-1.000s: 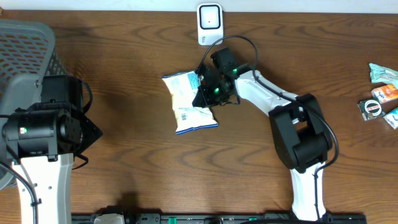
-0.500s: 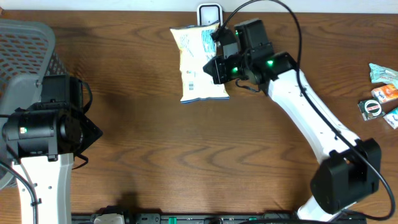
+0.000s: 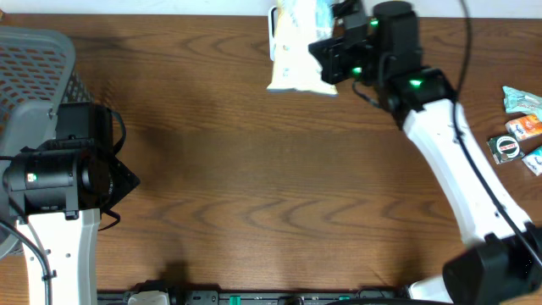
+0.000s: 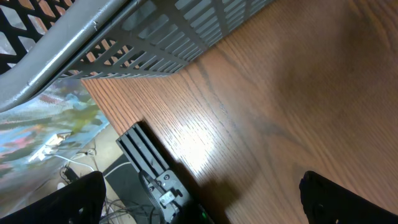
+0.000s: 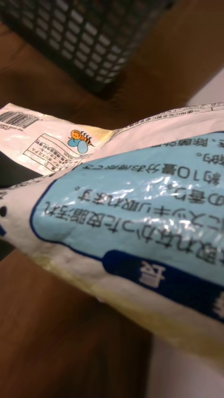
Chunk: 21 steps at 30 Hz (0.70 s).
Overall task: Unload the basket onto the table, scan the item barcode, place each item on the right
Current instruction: 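Hold the snack bag barcode under the scanner with the right gripper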
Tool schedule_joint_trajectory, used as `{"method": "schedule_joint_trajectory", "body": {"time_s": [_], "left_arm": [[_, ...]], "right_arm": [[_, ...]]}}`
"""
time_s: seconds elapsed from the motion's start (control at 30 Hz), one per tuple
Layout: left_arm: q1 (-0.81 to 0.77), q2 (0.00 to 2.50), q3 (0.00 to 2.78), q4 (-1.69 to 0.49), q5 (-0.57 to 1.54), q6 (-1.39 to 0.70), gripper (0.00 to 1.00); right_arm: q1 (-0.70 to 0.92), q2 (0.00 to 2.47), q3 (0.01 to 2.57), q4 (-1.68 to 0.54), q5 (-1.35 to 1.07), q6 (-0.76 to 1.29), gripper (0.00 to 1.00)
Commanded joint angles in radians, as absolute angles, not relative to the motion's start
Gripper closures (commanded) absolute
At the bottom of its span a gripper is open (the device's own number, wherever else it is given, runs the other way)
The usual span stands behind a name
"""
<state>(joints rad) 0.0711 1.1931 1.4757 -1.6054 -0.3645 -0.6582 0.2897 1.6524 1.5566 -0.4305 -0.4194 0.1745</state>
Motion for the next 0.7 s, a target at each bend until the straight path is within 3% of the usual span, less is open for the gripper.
{"method": "schedule_joint_trajectory", "body": {"time_s": [0.0,0.67], "left_arm": [[0.075,1.189,1.477,-1.611,-0.368,-0.671,0.02],[0.075,1.189,1.477,-1.611,-0.368,-0.671,0.03]], "right_arm": [[0.276,1.602,1.57,-0.439,-0.432,0.146,0.99],[0.267,1.601,1.57,-0.463,-0.57,0.112,0.99]]}}
